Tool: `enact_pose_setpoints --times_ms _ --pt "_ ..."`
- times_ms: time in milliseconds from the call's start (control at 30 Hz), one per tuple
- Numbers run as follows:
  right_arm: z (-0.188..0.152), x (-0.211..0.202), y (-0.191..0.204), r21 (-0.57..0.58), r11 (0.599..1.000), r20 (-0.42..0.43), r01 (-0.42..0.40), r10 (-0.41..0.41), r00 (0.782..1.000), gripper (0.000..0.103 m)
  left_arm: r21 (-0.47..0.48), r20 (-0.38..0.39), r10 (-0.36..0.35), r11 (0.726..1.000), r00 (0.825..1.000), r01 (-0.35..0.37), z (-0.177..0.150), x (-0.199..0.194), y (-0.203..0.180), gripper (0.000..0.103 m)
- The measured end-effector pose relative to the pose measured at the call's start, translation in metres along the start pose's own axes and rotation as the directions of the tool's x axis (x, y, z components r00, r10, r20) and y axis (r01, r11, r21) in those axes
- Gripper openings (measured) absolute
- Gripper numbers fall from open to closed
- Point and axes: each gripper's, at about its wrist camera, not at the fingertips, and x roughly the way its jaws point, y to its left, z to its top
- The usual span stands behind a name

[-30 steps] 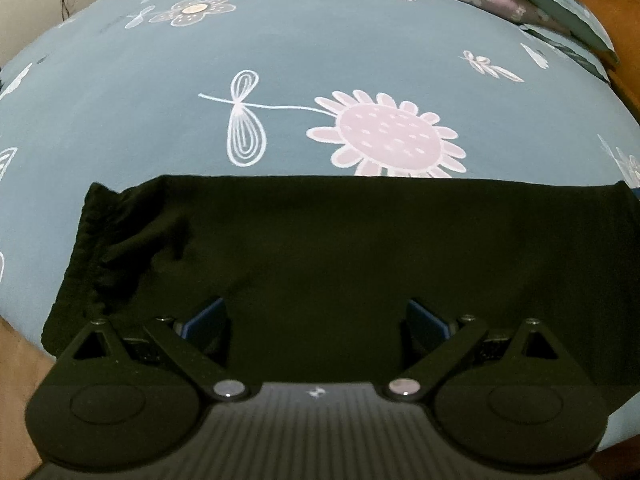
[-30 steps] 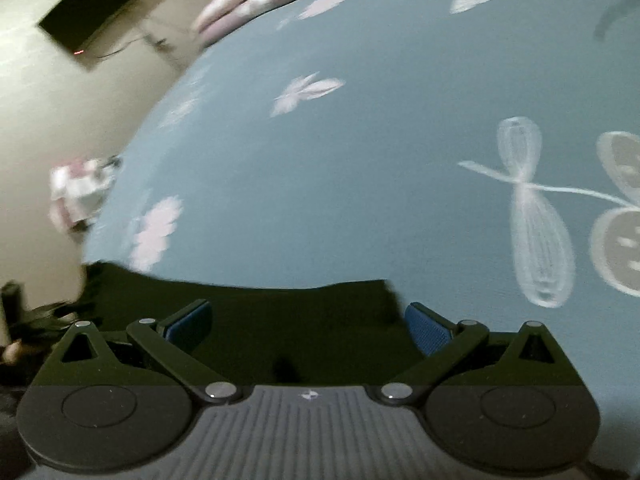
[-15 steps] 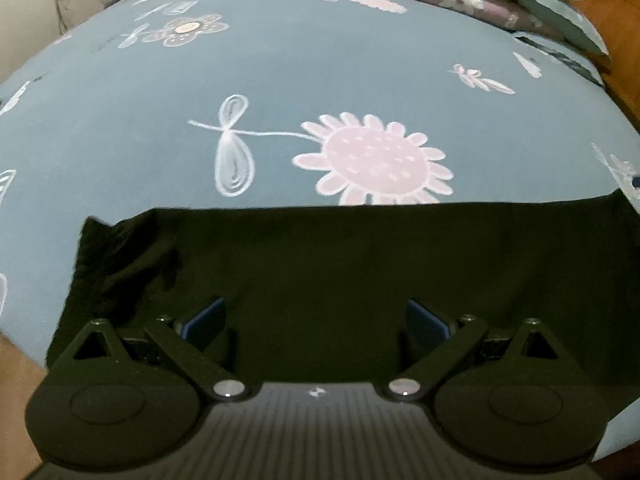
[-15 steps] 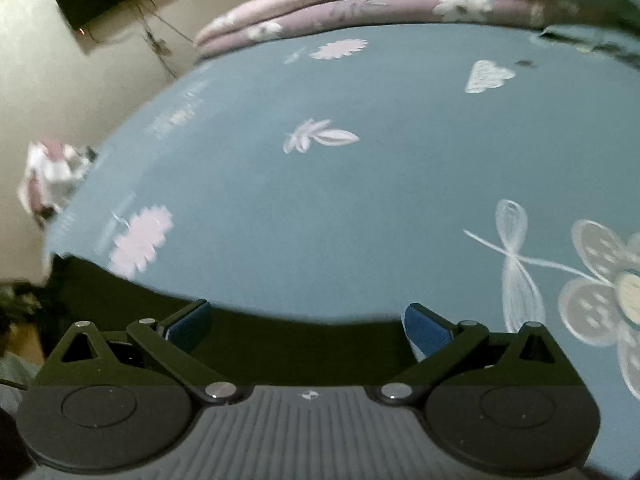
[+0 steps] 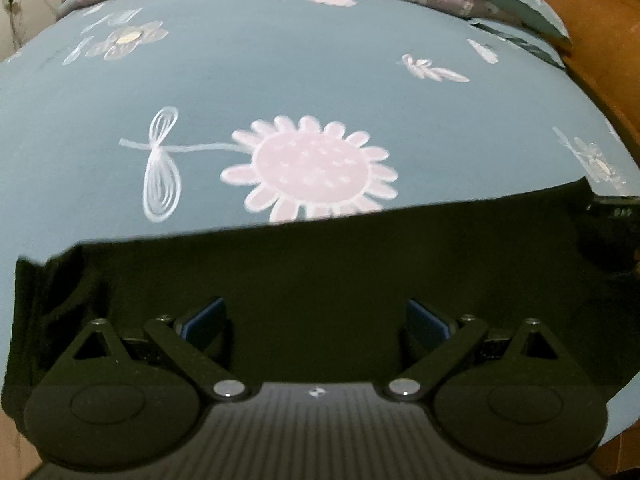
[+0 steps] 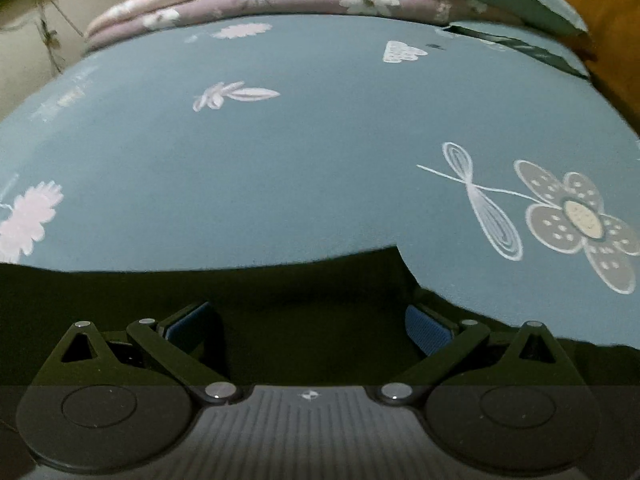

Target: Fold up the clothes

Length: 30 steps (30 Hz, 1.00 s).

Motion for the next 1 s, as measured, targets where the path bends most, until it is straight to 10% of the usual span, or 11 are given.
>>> enact_pose_setpoints --times_ms 167,400,600,833,1000 --pt "-0.016 -0.06 -0.018 0.099 0.99 0.118 0.099 -0.11 0.987 0.103 0.046 0.018 -0.015 0.999 1.0 0.015 0.014 0.002 -0.009 0.096" --pt "-0.064 -0.108 -0.101 0.311 0.888 0.137 0.338 -0.394 0.909 0.103 0.136 -0.015 -0.046 0.99 0.999 0.047 0.02 0.016 -0.029 0.096" --pt "-0.105 -0.084 -0.135 0.36 0.863 0.081 0.354 -0.407 0.91 0.103 0.183 -0.057 -0.021 0.983 0.998 0.031 0.01 0.022 -0.037 0.096" --pt "-0.077 -0.105 -0.109 0.313 0.901 0.222 0.3 -0.377 0.899 0.103 0.162 -0.044 -0.017 0.986 0.999 0.024 0.013 0.015 -0.035 0.096" --pt "-0.071 -0.079 -0.141 0.331 0.898 0.15 0.29 -0.354 0.923 0.103 0.195 -0.039 -0.026 0.98 0.999 0.033 0.01 0.011 -0.044 0.097"
